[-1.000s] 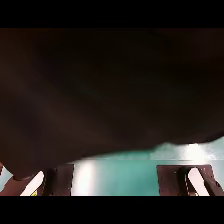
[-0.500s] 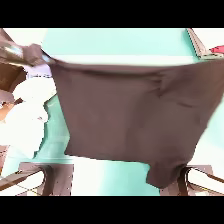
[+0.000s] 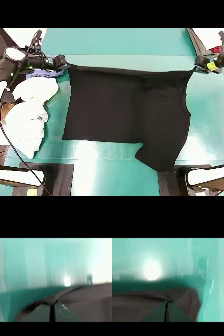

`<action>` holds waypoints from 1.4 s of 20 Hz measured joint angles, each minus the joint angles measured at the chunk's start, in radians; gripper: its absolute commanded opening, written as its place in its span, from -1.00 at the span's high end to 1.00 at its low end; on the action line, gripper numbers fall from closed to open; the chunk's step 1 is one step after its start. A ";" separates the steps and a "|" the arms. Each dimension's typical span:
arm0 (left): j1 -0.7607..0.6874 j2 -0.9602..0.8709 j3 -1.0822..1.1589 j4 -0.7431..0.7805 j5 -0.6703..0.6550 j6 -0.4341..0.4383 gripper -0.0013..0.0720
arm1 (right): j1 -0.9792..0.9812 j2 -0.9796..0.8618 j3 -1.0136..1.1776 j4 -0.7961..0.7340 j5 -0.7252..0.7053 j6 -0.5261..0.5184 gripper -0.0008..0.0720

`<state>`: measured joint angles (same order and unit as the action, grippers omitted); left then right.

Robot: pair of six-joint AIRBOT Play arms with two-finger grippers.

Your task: Fold the shirts.

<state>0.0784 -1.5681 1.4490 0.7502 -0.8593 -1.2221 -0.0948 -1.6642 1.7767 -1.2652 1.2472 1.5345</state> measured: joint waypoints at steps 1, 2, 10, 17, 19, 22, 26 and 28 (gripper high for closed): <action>0.000 -0.006 0.000 -0.012 0.032 0.019 0.90 | 0.003 -0.010 0.009 0.001 -0.031 0.001 0.95; 0.000 -0.011 -0.001 -0.022 0.056 0.040 0.90 | 0.006 -0.019 0.014 -0.002 -0.056 0.002 0.95; 0.001 -0.041 -0.031 0.054 -0.069 0.125 0.90 | 0.011 0.067 -0.243 -0.022 -0.106 0.005 0.95; 0.001 -0.051 -0.083 0.184 -0.193 0.076 0.25 | 0.011 0.197 -0.531 -0.021 -0.166 0.004 0.93; 0.002 -0.052 -0.087 0.199 -0.224 0.053 -0.71 | 0.011 0.216 -0.575 -0.021 -0.168 0.004 0.14; 0.003 -0.051 -0.084 0.214 -0.272 0.008 -0.71 | 0.010 0.232 -0.587 -0.014 -0.131 0.002 0.05; 0.058 0.011 -0.097 0.246 -0.397 -0.026 -0.71 | -0.025 0.273 -0.544 0.020 0.022 -0.049 0.15; 0.100 0.088 -0.179 0.262 -0.454 -0.030 -0.71 | -0.060 0.318 -0.549 0.094 0.108 -0.108 0.15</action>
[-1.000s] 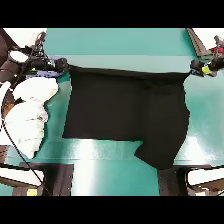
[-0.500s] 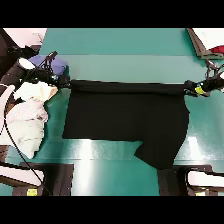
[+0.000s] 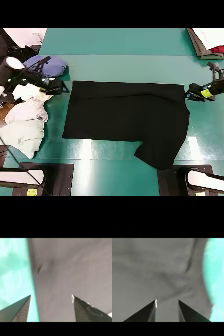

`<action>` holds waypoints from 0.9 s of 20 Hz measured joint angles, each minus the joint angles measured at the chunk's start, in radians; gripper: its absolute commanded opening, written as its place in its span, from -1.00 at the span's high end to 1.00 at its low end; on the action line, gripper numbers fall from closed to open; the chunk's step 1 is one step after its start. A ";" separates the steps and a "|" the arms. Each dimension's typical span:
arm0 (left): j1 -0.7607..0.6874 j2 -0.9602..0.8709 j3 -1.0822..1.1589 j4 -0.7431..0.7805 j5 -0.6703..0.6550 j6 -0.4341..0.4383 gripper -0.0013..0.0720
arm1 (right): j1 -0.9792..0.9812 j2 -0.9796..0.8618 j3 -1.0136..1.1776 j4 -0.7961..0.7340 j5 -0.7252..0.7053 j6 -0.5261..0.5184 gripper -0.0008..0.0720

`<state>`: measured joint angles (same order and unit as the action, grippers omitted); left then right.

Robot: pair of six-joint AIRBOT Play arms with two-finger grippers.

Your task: Fold the shirts.

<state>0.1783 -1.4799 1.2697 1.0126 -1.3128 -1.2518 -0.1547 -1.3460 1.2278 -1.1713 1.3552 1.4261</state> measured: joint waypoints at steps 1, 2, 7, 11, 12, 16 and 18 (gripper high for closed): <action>0.016 0.044 -0.060 0.001 -0.018 -0.002 -0.71 | -0.018 0.026 -0.010 0.037 0.031 -0.026 0.15; 0.027 0.095 -0.137 0.005 -0.033 -0.003 -0.71 | -0.035 0.056 -0.027 0.078 0.055 -0.051 0.15; 0.054 0.323 -0.514 0.010 -0.024 -0.004 -0.71 | -0.080 0.182 -0.130 0.175 0.084 -0.116 0.15; 0.059 0.404 -0.679 0.013 0.016 -0.005 -0.71 | -0.090 0.221 -0.172 0.200 0.084 -0.130 0.15; 0.060 0.413 -0.704 0.012 0.024 -0.005 -0.71 | -0.090 0.225 -0.177 0.201 0.084 -0.132 0.15; 0.062 0.430 -0.758 -0.011 0.045 -0.007 -0.10 | -0.092 0.233 -0.186 0.209 0.086 -0.136 0.15; 0.061 0.431 -0.771 -0.009 0.082 -0.006 0.31 | -0.092 0.234 -0.187 0.210 0.088 -0.137 0.15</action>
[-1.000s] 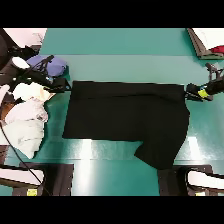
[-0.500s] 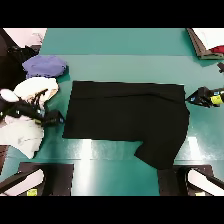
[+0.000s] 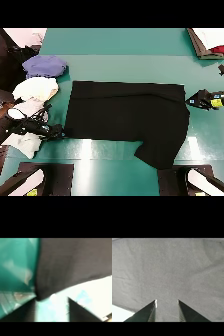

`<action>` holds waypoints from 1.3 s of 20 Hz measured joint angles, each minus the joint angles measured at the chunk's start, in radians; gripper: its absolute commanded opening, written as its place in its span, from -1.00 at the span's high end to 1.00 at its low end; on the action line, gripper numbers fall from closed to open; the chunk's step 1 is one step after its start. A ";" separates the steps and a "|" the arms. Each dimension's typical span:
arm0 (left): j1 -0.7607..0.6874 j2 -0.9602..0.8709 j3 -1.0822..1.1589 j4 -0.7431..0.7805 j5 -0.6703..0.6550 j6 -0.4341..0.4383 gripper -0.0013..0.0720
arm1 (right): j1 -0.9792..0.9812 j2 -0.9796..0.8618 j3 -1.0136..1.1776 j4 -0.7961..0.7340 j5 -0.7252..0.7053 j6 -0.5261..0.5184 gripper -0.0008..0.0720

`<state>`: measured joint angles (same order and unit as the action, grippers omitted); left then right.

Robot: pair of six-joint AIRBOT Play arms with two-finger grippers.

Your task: Fold the shirts.

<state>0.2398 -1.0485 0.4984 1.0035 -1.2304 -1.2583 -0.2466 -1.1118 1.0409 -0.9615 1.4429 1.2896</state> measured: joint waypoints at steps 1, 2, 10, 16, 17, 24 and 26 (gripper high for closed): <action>0.000 0.001 -0.003 -0.013 0.016 0.000 0.32 | 0.000 0.001 0.000 0.000 0.000 0.000 0.15; 0.000 0.002 -0.005 -0.022 0.024 0.000 0.32 | 0.000 0.001 -0.001 -0.001 0.000 -0.001 0.15; 0.000 0.005 0.002 -0.049 0.061 0.006 0.90 | -0.001 0.002 -0.002 -0.110 0.078 0.040 0.15; -0.004 0.005 0.097 -0.063 0.020 0.008 0.90 | -0.001 0.063 -0.143 -0.317 0.172 0.146 -0.27; -0.010 0.005 0.110 -0.064 0.016 0.008 0.90 | -0.001 0.079 -0.193 -0.330 0.178 0.157 -0.26; -0.111 0.005 0.162 -0.071 0.039 0.009 0.90 | -0.001 0.134 -0.498 -0.306 0.108 0.190 -0.05; -0.124 0.005 0.167 -0.071 0.045 0.009 0.90 | -0.001 0.137 -0.537 -0.291 0.070 0.191 0.08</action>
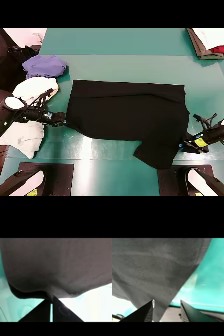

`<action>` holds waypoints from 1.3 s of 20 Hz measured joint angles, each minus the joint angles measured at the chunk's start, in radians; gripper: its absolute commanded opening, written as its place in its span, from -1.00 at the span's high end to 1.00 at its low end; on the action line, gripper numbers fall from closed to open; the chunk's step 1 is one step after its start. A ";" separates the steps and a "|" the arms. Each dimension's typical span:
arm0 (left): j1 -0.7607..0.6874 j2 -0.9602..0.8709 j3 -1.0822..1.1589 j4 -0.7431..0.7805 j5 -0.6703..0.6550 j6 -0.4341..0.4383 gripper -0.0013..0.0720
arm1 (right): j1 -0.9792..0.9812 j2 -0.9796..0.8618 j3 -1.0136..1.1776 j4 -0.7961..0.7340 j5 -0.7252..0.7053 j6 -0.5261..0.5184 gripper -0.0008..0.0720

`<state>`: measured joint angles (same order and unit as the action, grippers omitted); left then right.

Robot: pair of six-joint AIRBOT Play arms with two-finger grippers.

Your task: Fold the shirts.

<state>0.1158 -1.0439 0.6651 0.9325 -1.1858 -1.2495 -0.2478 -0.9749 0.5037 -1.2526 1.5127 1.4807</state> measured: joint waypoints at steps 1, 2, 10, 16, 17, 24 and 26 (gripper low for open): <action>-0.004 0.000 0.002 0.000 0.002 0.000 0.90 | 0.000 0.001 -0.013 0.005 -0.019 0.002 0.09; -0.007 0.000 0.003 0.000 0.004 0.000 0.90 | 0.000 0.002 -0.021 0.010 -0.033 0.002 0.09; -0.014 0.000 0.005 0.000 0.004 -0.001 0.90 | 0.000 0.002 -0.042 0.018 -0.082 0.011 0.15; -0.014 0.000 0.005 0.000 -0.001 -0.001 0.90 | 0.005 -0.040 -0.043 -0.003 -0.095 0.035 0.85; -0.014 0.000 0.005 0.000 -0.003 -0.002 0.90 | 0.014 -0.051 -0.043 0.004 -0.099 0.035 0.94; -0.014 0.023 0.041 0.025 -0.055 -0.006 0.90 | 0.137 -0.002 0.072 -0.111 -0.047 0.037 0.94; -0.014 0.069 0.048 0.045 -0.097 -0.022 0.90 | 0.155 0.068 0.129 -0.152 0.029 0.039 0.94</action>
<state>0.1020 -0.9749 0.7128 0.9775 -1.2823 -1.2716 -0.0929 -0.9070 0.6331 -1.4044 1.5421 1.5200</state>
